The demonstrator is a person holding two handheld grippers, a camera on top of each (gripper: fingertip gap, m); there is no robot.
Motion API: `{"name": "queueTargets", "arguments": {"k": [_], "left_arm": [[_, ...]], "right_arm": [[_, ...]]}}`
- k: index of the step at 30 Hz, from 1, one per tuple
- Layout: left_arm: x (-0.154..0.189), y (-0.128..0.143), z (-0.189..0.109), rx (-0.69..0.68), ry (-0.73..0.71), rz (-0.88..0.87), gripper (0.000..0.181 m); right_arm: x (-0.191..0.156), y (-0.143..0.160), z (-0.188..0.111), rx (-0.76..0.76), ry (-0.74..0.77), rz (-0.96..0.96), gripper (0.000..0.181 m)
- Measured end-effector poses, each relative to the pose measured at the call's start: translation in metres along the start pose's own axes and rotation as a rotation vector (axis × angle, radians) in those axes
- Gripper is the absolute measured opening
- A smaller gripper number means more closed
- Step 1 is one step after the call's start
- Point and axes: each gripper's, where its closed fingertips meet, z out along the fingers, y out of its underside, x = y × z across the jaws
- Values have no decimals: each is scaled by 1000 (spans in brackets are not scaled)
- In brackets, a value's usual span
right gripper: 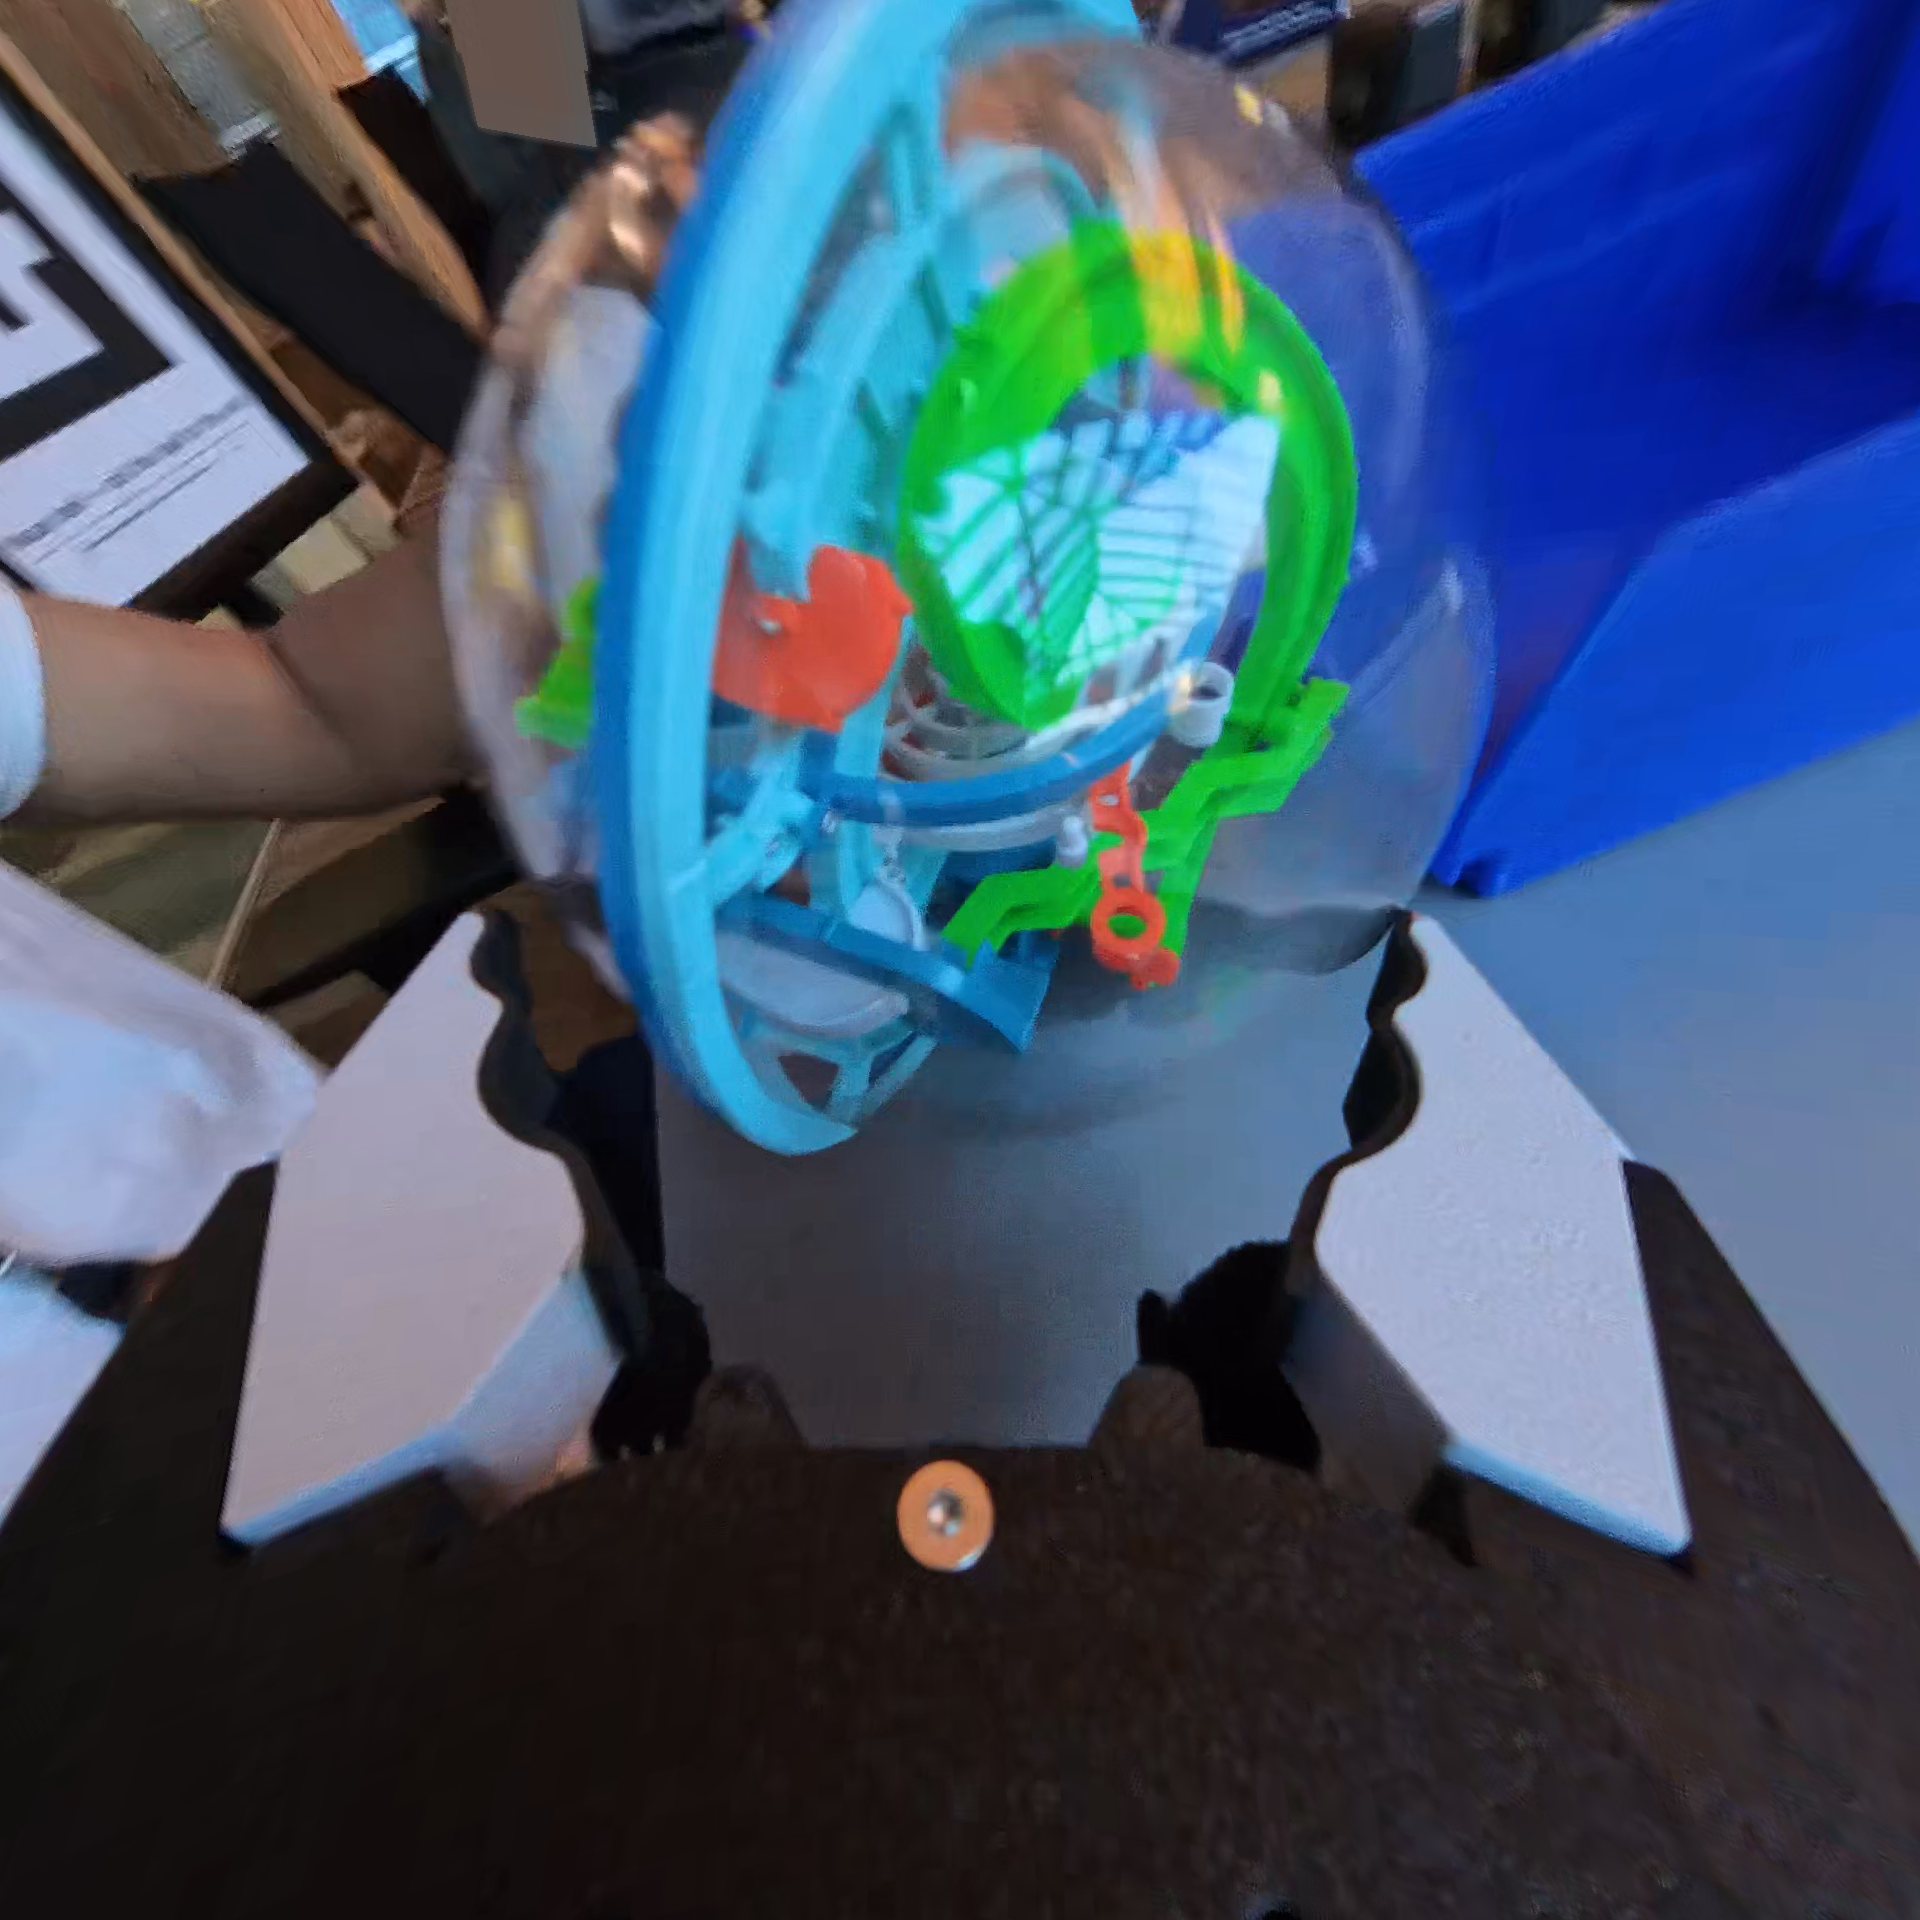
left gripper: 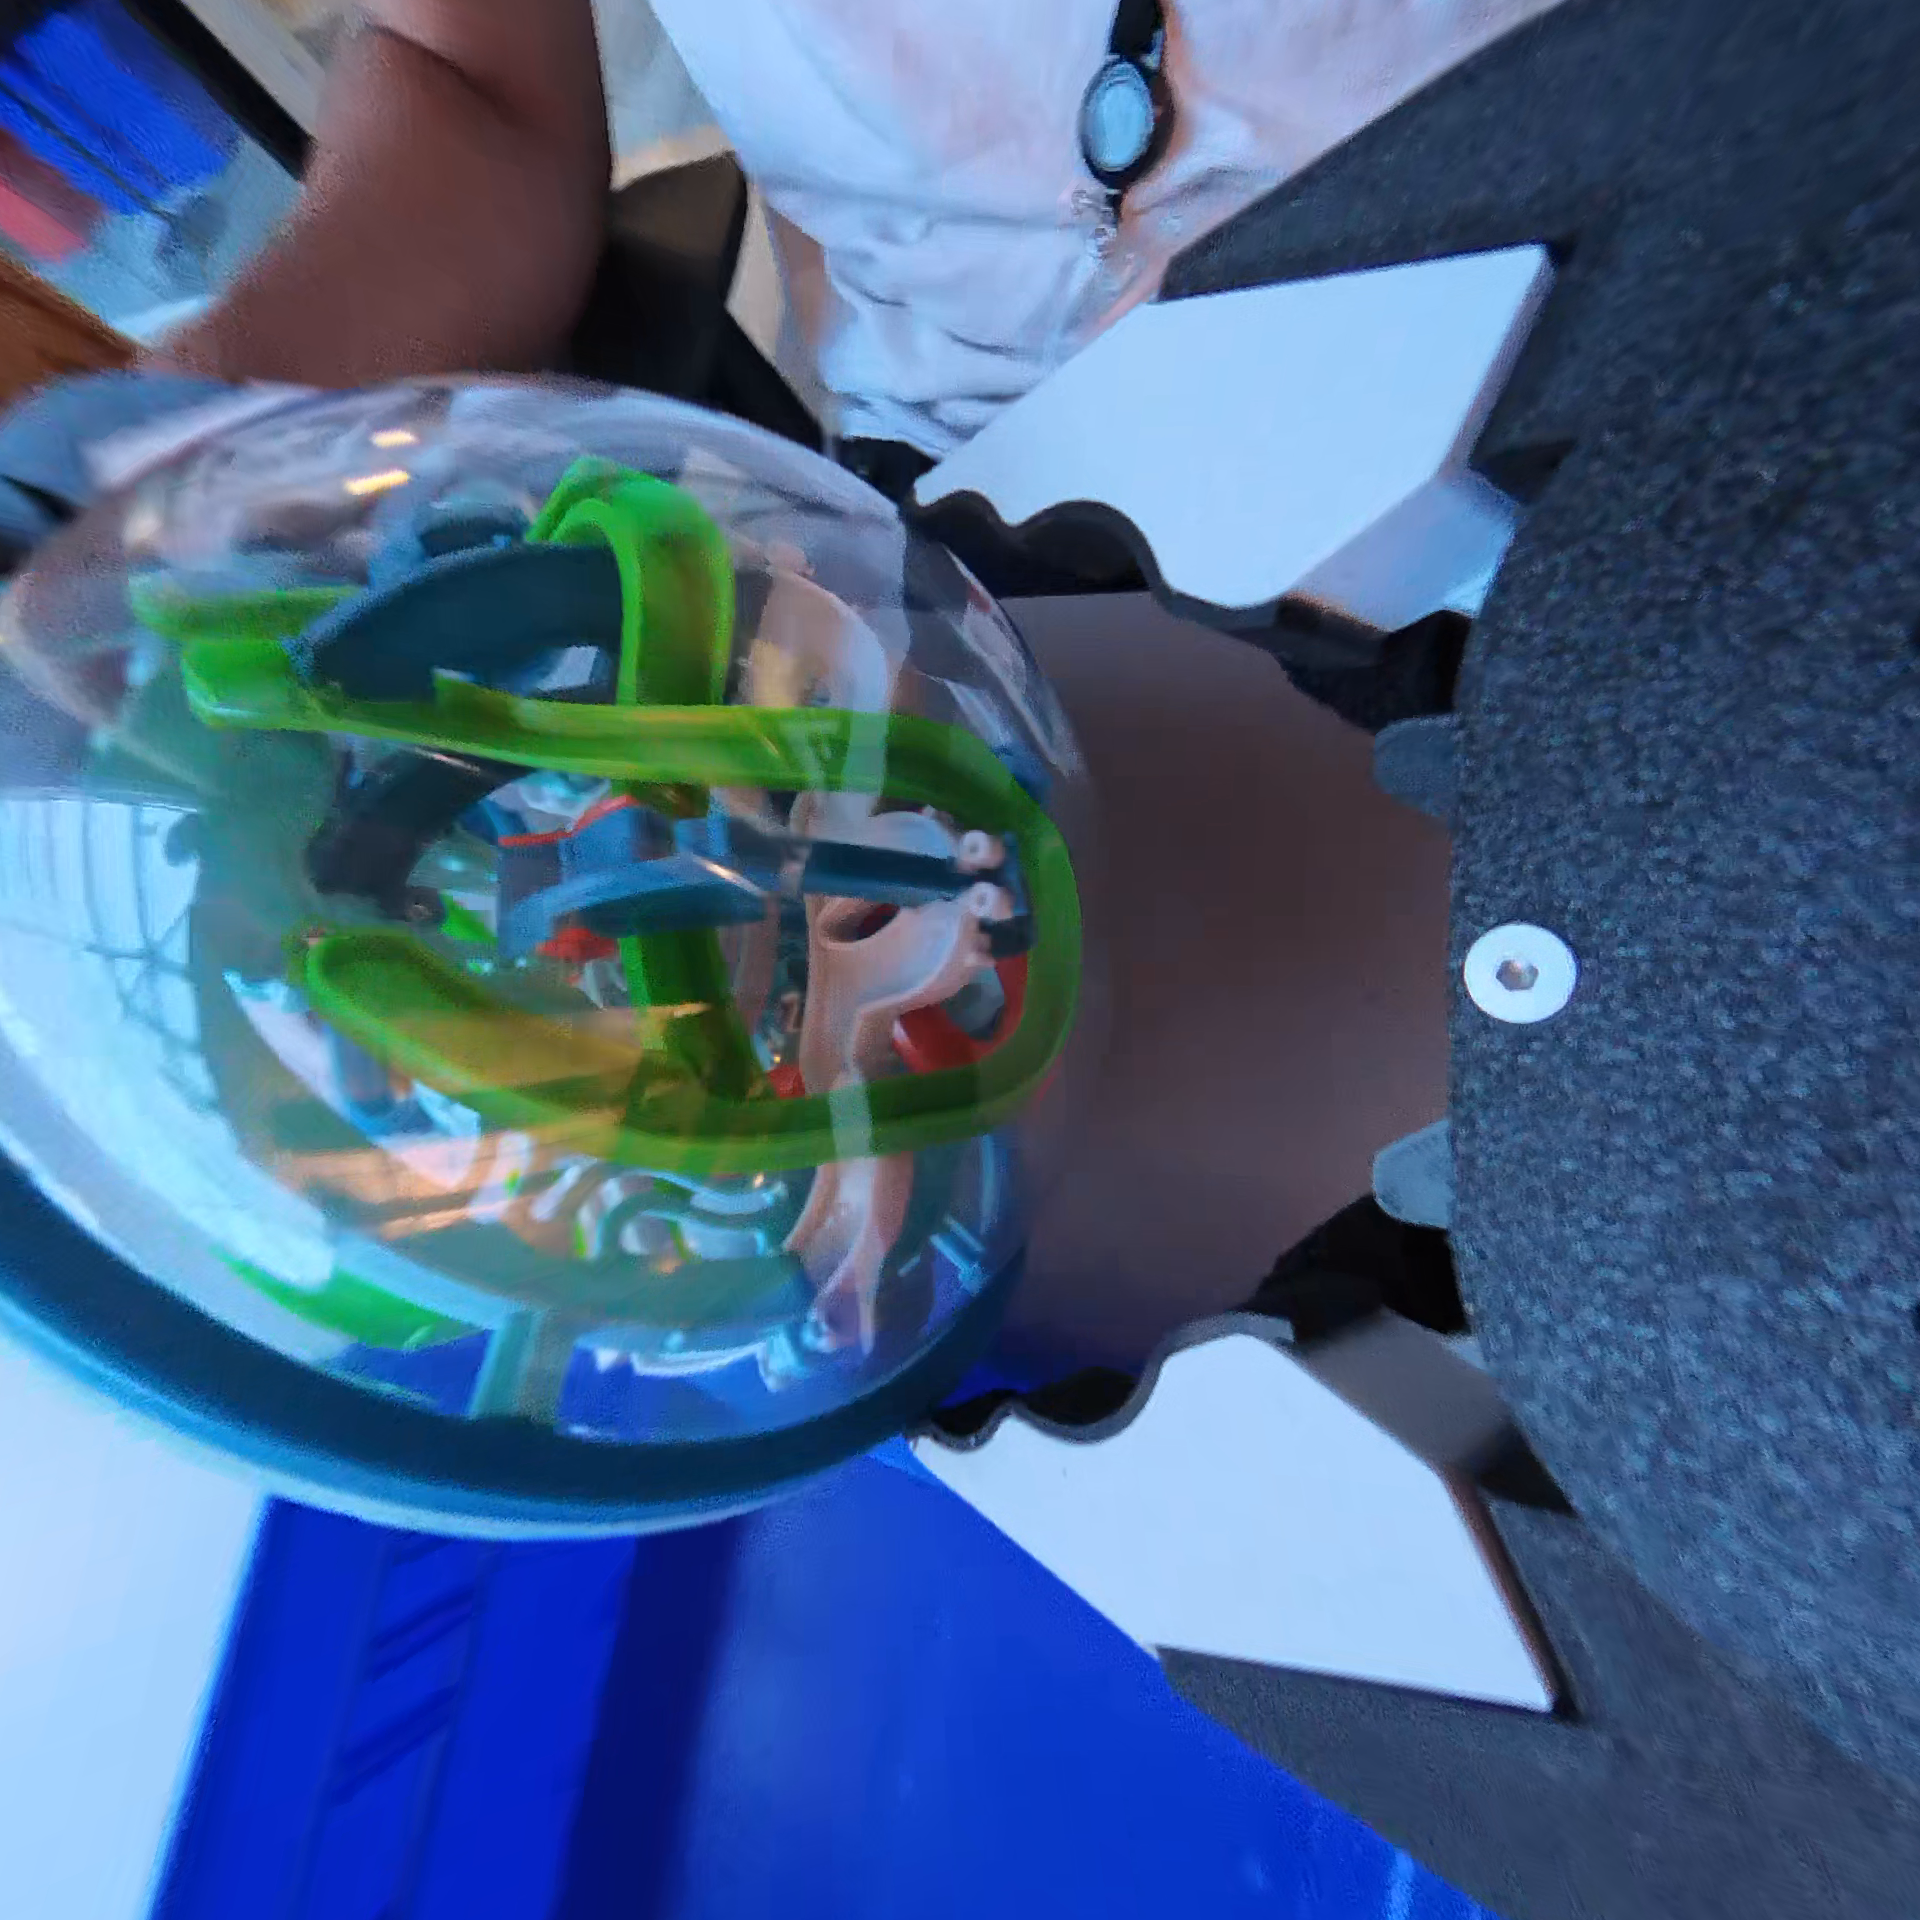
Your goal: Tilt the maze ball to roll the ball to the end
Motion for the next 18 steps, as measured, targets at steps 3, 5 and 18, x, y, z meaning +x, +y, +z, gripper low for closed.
{"name": "queueTargets", "arguments": {"k": [3,5,18], "left_arm": [[11,-2,1,73,-72,21,153],[19,0,2,115,-142,56,152],[31,51,13,80,-473,257,152]], "right_arm": [[-5,10,5,-6,-3,2,154],[-9,9,3,-8,-6,-83,154],[-38,3,3,-261,198,-737,154]]}}
